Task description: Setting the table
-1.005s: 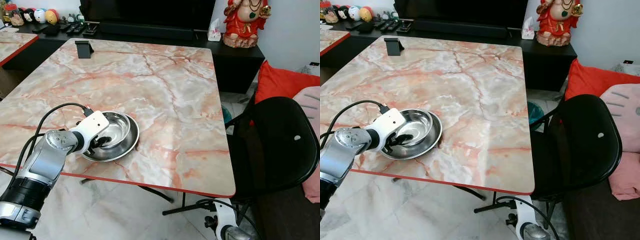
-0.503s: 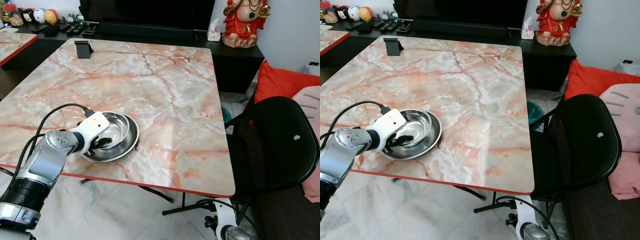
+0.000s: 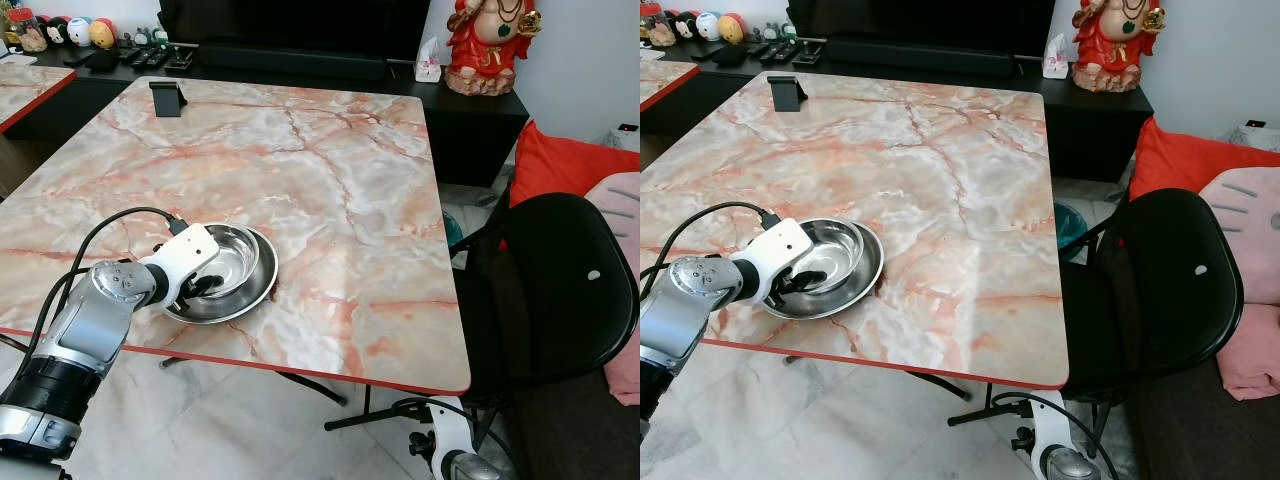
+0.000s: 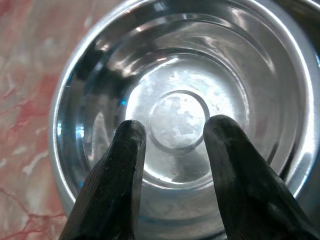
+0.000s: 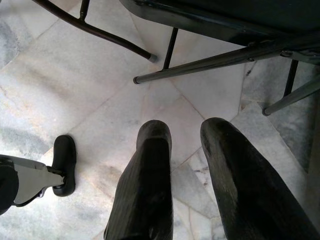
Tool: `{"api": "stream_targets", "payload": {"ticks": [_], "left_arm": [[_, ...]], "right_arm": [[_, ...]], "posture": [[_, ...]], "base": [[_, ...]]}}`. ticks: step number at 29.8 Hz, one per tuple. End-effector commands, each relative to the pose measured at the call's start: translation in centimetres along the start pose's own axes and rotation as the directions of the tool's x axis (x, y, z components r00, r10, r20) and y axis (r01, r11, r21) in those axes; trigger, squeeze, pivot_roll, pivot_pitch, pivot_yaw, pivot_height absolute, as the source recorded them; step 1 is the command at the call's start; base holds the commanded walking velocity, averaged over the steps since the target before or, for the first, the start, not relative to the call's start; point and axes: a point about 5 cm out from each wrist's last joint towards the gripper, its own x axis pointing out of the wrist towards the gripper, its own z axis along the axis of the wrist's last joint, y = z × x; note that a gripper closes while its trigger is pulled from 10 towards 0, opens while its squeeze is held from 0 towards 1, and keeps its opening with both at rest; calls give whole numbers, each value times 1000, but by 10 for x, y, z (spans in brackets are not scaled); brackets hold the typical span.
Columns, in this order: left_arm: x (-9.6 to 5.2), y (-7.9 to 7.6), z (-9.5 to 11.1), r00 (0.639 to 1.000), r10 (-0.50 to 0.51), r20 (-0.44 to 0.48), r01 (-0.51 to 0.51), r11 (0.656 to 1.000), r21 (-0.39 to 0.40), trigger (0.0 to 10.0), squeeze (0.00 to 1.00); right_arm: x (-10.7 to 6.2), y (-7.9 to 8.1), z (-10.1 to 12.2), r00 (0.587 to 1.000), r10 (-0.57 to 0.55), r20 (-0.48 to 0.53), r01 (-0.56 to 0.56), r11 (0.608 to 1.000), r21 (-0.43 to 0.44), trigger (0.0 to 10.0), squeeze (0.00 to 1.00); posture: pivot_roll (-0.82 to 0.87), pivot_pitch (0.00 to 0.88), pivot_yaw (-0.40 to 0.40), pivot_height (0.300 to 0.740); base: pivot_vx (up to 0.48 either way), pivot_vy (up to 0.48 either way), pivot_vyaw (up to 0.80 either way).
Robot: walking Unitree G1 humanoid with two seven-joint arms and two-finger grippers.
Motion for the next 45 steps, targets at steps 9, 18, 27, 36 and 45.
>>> {"api": "stream_targets", "payload": {"ticks": [9, 18, 27, 36, 45], "left_arm": [[-21, 34, 23, 935, 271, 229, -247, 960, -129, 10000, 0], [-21, 15, 9, 685, 635, 357, -406, 740, -536, 10000, 0], [-11, -23, 10, 653, 651, 386, -375, 721, -582, 10000, 0], [-13, -54, 38, 623, 600, 502, -309, 778, -547, 10000, 0], [-9, -66, 40, 630, 601, 492, -308, 775, -552, 10000, 0]], "right_arm": [[0, -1, 0, 1000, -5, 5, 5, 1000, 6, 10000, 0], [-1, -3, -5, 999, -48, 11, 47, 995, 88, 10000, 0], [-2, -6, -7, 998, -63, 7, 62, 993, 100, 10000, 0], [-3, -9, -9, 995, -95, 24, 91, 986, 142, 10000, 0], [-3, -10, -11, 995, -101, 22, 97, 985, 141, 10000, 0]], "posture": [[94, 0, -38, 740], [73, 0, -39, 740], [57, 0, -50, 740], [65, 0, -58, 740], [61, 0, -68, 740]], "base": [[0, 0, 0], [0, 0, 0], [0, 0, 0], [0, 0, 0], [0, 0, 0]]}}
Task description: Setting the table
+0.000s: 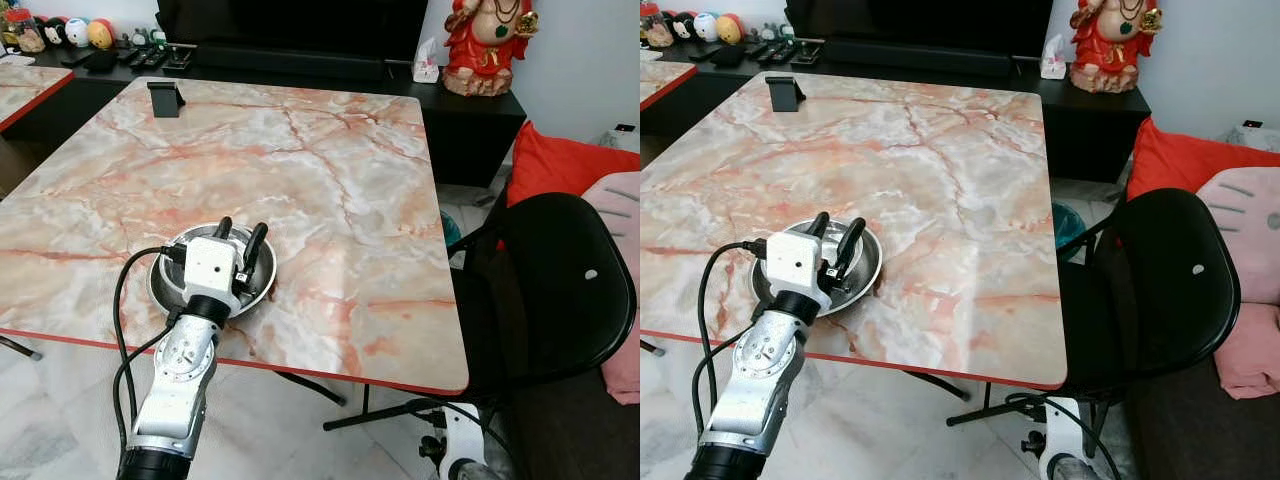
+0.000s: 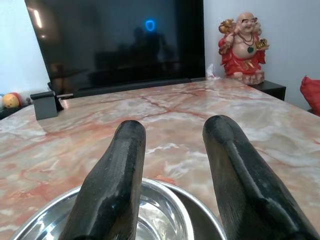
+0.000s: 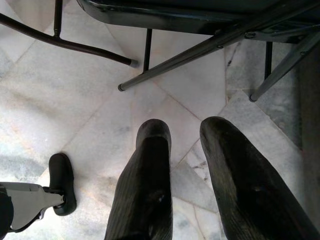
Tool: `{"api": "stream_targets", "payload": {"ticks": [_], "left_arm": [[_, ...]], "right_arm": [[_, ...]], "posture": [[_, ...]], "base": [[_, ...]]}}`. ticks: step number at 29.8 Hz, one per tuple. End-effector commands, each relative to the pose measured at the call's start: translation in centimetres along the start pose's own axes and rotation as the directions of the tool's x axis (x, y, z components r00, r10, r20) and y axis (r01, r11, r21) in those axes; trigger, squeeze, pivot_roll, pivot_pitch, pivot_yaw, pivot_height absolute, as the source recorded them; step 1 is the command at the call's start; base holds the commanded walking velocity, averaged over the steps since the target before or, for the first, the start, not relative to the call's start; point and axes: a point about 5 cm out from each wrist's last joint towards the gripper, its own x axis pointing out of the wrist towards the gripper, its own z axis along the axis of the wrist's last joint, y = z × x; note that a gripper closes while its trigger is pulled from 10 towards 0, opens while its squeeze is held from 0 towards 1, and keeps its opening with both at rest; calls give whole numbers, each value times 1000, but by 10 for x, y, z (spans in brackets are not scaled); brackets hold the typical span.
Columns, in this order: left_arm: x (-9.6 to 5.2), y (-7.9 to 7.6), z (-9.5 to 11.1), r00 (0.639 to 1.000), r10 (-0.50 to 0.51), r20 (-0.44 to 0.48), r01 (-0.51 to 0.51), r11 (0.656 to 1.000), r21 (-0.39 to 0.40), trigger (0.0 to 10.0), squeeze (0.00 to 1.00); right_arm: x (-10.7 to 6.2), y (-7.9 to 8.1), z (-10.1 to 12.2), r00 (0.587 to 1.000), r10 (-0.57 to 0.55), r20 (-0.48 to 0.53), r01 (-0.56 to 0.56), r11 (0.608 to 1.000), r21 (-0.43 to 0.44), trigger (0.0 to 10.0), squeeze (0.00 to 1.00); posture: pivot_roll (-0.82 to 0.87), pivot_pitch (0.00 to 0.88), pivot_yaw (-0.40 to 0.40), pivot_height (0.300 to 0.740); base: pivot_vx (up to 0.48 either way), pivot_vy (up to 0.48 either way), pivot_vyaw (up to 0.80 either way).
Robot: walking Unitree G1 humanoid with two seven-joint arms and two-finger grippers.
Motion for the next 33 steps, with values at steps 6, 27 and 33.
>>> {"api": "stream_targets", "payload": {"ticks": [6, 27, 33], "left_arm": [[6, 7, 5, 999, 29, 20, -29, 999, 12, 10000, 0], [20, 13, 6, 999, 21, 30, -20, 1000, -15, 10000, 0], [21, 12, 6, 999, 15, 31, -15, 1000, -14, 10000, 0]], "right_arm": [[-1, -3, 0, 1000, -17, 7, 17, 1000, 15, 10000, 0], [0, 4, -1, 1000, -4, 10, 4, 1000, 20, 10000, 0], [0, 4, -2, 1000, 1, 9, -1, 1000, 16, 10000, 0]], "posture": [[60, 0, -63, 740], [71, 0, -39, 740], [78, 0, -43, 740]], "base": [[0, 165, 0], [0, 480, 0], [0, 480, 0]]}}
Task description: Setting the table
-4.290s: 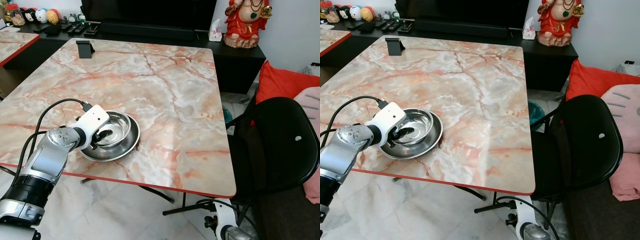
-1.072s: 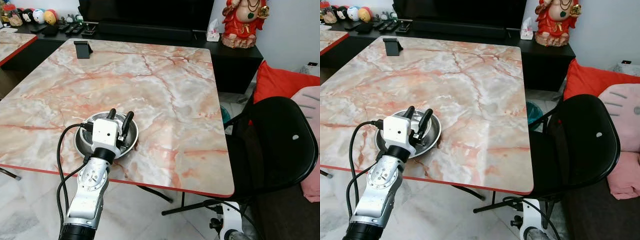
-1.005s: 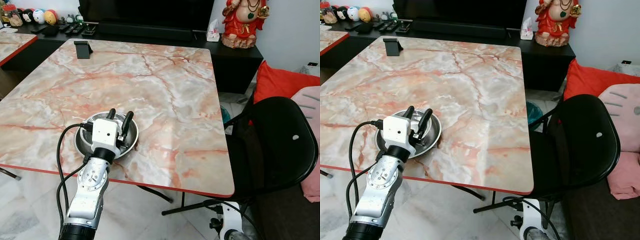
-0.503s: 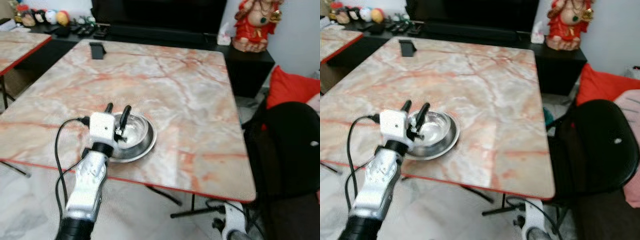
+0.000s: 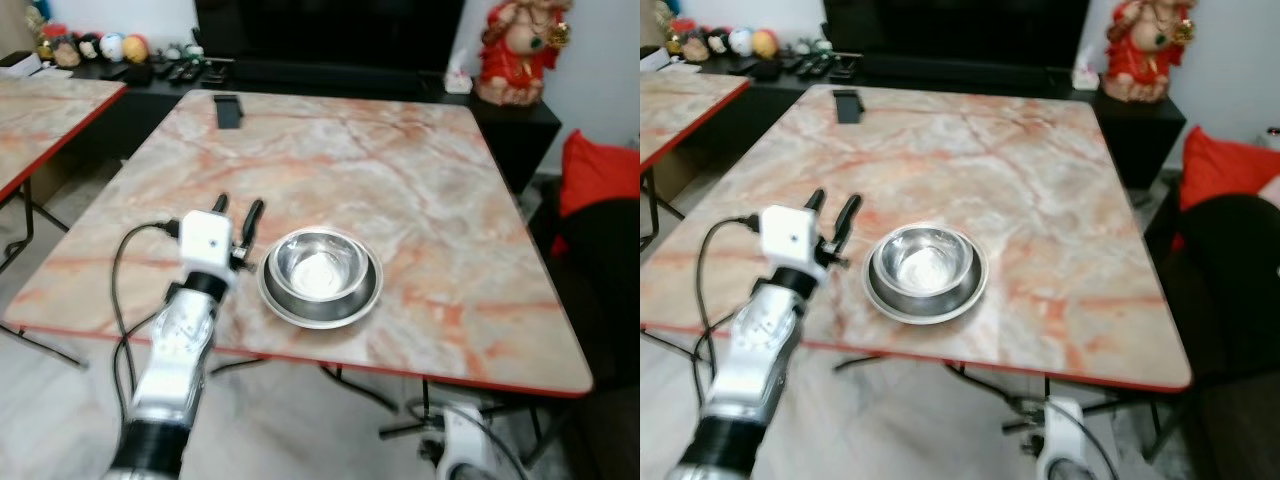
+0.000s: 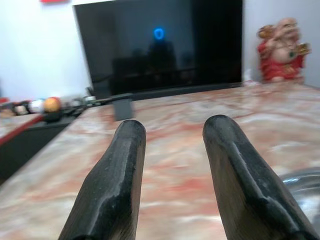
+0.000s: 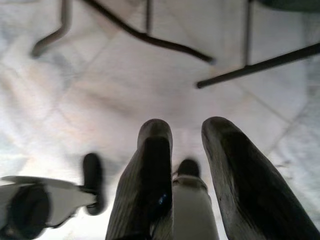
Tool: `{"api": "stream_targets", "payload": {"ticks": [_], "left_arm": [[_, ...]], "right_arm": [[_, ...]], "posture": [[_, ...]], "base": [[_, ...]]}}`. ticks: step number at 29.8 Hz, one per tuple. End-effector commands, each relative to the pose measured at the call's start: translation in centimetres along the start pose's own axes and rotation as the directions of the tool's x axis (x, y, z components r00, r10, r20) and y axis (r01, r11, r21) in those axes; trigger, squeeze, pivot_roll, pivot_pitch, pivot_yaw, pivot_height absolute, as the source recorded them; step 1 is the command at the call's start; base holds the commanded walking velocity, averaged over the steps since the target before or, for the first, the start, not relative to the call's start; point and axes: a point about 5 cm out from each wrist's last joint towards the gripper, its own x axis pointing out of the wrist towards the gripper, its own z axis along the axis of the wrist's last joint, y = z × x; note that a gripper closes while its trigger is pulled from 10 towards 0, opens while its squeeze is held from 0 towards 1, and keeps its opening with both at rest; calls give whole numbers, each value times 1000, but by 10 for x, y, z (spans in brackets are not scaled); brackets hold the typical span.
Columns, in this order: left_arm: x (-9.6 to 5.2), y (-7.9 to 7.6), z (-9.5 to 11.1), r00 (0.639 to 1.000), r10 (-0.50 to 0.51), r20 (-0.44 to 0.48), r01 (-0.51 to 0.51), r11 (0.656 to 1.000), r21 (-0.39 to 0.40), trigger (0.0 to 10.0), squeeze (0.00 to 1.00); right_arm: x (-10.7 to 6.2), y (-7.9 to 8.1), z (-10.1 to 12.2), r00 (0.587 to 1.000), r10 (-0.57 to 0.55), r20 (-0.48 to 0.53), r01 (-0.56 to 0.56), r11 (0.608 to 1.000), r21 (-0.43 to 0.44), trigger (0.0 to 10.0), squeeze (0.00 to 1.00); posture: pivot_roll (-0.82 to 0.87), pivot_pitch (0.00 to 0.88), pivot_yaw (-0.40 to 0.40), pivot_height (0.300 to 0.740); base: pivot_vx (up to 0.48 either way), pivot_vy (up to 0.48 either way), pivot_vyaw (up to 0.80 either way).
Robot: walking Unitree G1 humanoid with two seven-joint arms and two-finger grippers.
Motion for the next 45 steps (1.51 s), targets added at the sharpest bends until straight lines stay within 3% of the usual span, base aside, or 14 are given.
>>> {"api": "stream_targets", "payload": {"ticks": [1, 23, 45], "left_arm": [[3, -9, 3, 1000, -23, 21, 23, 999, -24, 10000, 0], [8, 3, 10, 999, 8, 39, -7, 1000, -10, 10000, 0], [-5, 6, 8, 998, 63, 19, -63, 998, -3, 10000, 0]], "right_arm": [[-2, -14, 1, 999, -36, 6, 36, 999, -1, 10000, 0], [-2, -14, 4, 998, -58, 28, 57, 998, 19, 10000, 0], [-1, -16, 7, 998, -55, 28, 55, 998, 8, 10000, 0]], "posture": [[78, 0, -43, 740], [80, 0, -36, 740], [85, 0, -57, 740]], "base": [[0, 480, 0], [0, 468, 0], [0, 396, 0]]}}
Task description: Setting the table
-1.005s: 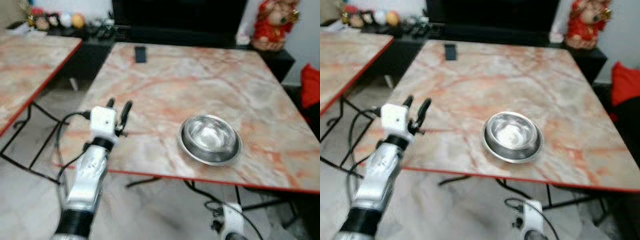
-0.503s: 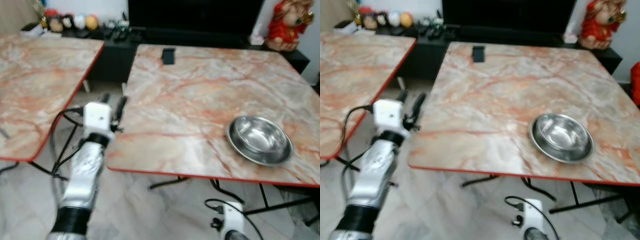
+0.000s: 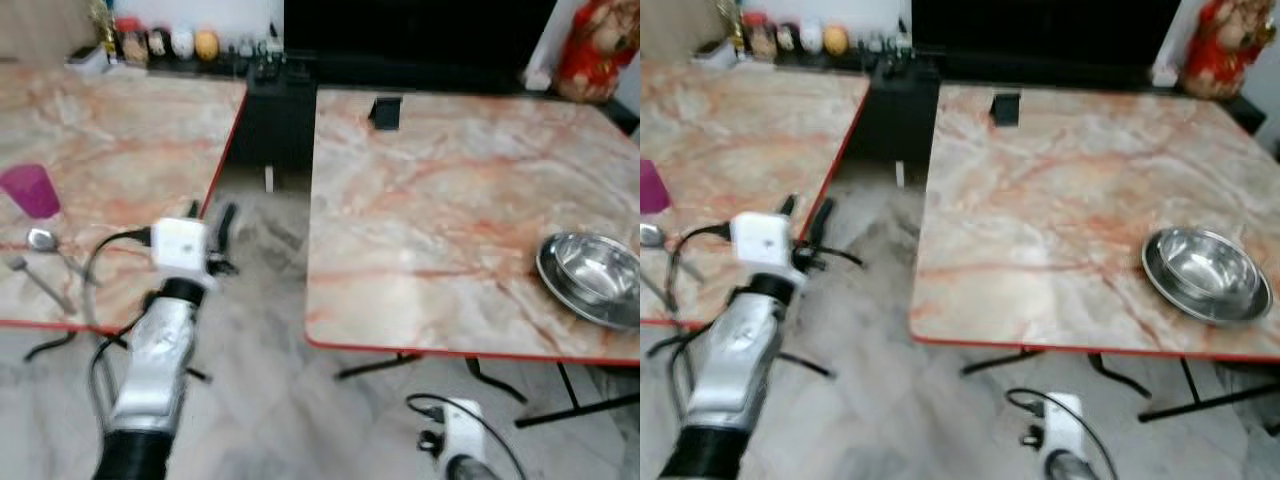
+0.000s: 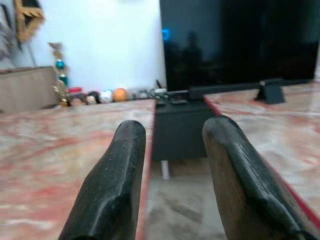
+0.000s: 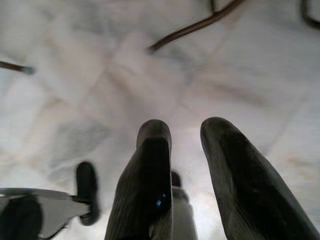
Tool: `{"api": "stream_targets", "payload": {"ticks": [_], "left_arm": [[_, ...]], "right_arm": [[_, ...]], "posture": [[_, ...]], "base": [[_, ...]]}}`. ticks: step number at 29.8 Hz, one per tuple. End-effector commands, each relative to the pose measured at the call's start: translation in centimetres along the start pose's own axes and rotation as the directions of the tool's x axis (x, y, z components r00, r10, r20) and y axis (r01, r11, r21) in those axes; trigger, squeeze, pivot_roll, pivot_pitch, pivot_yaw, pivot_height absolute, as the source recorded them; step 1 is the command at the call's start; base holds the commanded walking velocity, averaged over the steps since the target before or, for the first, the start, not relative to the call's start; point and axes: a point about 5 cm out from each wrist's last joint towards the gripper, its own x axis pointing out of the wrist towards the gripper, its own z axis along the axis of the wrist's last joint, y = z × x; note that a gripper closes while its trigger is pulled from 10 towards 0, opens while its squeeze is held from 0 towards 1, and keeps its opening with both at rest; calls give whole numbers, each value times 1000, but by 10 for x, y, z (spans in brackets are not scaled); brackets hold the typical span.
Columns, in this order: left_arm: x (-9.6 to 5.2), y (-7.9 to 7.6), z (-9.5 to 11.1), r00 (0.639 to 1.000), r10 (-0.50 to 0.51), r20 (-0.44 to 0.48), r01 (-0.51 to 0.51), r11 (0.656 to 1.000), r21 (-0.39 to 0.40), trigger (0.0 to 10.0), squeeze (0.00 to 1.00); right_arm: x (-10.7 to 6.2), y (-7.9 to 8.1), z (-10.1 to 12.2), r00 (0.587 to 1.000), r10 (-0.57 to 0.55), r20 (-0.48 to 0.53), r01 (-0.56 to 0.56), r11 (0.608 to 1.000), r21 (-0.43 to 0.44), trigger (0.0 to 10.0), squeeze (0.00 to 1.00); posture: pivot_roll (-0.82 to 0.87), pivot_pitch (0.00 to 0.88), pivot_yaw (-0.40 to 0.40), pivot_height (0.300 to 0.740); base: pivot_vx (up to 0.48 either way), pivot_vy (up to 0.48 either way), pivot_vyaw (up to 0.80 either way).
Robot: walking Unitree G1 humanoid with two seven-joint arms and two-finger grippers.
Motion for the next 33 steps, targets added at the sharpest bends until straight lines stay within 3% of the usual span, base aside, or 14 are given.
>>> {"api": "stream_targets", "payload": {"ticks": [1, 13, 23, 33], "left_arm": [[0, -8, 4, 1000, -17, 13, 17, 1000, -10, 10000, 0], [-7, 5, 5, 999, 44, 9, -44, 999, 23, 10000, 0], [-6, 2, 7, 999, 40, 13, -41, 999, 23, 10000, 0], [-6, 3, 8, 999, 44, 17, -45, 998, 35, 10000, 0]], "right_arm": [[-2, -14, -1, 999, -36, -3, 36, 999, 3, 10000, 0], [-2, -14, 1, 1000, -26, -1, 26, 999, -29, 10000, 0], [-1, -14, 1, 1000, -25, 0, 25, 999, -31, 10000, 0], [-1, -14, 2, 1000, -19, -2, 19, 999, -35, 10000, 0]], "posture": [[85, 0, -59, 740], [104, 0, -76, 740], [102, 0, -72, 740], [105, 0, -71, 740]], "base": [[0, 394, 0], [0, 391, 0], [0, 332, 568], [0, 160, 0]]}}
